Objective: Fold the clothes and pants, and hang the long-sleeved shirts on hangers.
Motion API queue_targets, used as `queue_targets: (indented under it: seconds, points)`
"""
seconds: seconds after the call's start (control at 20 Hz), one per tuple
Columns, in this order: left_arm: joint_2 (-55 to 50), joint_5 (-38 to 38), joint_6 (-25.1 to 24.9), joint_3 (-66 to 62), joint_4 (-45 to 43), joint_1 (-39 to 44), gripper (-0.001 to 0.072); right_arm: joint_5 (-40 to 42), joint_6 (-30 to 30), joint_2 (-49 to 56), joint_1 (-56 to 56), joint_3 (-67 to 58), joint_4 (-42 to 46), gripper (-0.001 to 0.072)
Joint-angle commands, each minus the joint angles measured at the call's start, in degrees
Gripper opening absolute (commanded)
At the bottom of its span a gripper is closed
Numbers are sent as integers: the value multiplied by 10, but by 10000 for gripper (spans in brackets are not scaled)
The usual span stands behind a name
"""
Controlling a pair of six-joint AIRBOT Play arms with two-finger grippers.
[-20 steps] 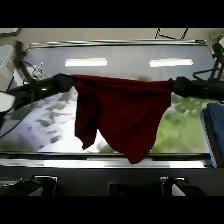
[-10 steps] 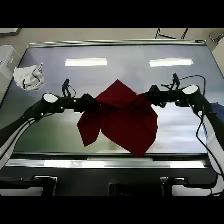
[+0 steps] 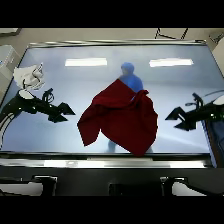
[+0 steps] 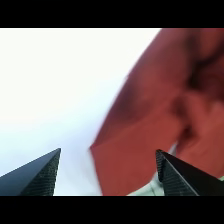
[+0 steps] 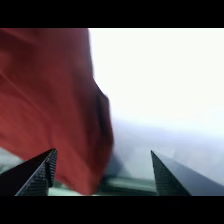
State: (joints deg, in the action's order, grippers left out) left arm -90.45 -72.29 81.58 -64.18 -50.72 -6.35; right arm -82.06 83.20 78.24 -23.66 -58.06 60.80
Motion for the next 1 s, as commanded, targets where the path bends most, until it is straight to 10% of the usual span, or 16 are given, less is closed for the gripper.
queue_targets:
  seconds: [0.0,0.35,0.5,0.7,0.85,0.95]
  points:
    - [-3,42,-41,71,38,17,648,-19,-24,-52,-18,137,-11,681]
    - [-9,124,-28,90,69,88,571,47,-33,-56,-17,247,-121,680]
    - [-9,152,-21,90,82,109,45,84,-49,-56,41,291,-146,679]
    - [23,148,-37,85,98,113,19,191,-44,-56,182,294,-215,646]
    - [75,148,-62,63,98,110,19,225,-45,-56,228,276,-255,49]
    - [122,150,-86,21,98,109,18,191,-57,-63,228,204,-211,47]
